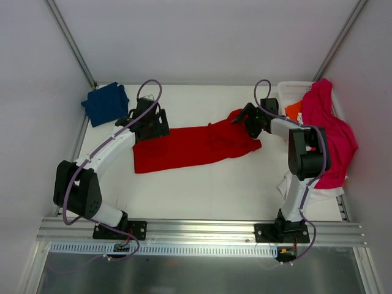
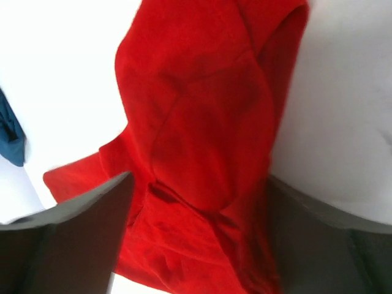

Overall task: Fold and stack the t-shirts
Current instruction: Fold the tshirt

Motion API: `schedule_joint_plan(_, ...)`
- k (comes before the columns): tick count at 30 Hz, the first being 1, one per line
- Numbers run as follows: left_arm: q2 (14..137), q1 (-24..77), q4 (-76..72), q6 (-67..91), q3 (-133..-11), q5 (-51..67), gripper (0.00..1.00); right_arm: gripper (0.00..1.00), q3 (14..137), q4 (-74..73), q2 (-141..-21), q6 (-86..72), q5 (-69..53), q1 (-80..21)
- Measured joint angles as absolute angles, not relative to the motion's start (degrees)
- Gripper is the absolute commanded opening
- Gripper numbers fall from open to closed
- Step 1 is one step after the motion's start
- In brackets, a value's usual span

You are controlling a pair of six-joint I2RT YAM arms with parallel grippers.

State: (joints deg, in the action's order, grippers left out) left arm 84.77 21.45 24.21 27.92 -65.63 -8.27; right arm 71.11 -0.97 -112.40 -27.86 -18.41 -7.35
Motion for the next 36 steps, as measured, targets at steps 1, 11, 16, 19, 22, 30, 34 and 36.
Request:
schedule_joint_plan(1,84.73,21.45,24.21,27.97,-65.54,-8.36,0.73,0.72,71.11,-0.38,-112.75,-28.03,-18.65,-7.75)
schedule_joint_plan(11,83.72,21.85,23.57,28.56,-64.53,-10.57,0.73,0.01,71.29,-0.10,-116.14,-29.82,-19.44,-8.43)
schedule_joint_plan(16,82.63,22.59,23.20,29.47,-63.44,-11.22,0.73,0.01,78.02,-2.24,-120.11,-29.61,-19.35,-8.45)
schedule_joint_plan(19,81.34,23.24,23.27,29.93,-62.67,-11.94,0.72,0.01,85.49,-3.07,-125.01,-30.06,-19.66,-8.78)
schedule_joint_plan(22,79.96,23.64,23.11,30.61,-61.95,-12.82,0.72,0.01,95.07,-3.18,-131.15,-31.11,-20.03,-9.26)
schedule_joint_plan(30,76.36,24.34,22.92,32.03,-60.05,-16.21,0.72,0.01,119.26,5.78,-149.23,-39.53,-20.49,-12.73)
schedule_joint_plan(34,75.13,24.69,22.72,32.82,-58.39,-18.52,0.72,0.49,124.51,19.18,-156.66,-48.38,-19.16,-14.13)
schedule_joint_plan(36,74.72,24.80,22.70,33.10,-57.71,-18.96,0.72,0.99,126.87,25.17,-159.92,-52.27,-18.44,-14.70)
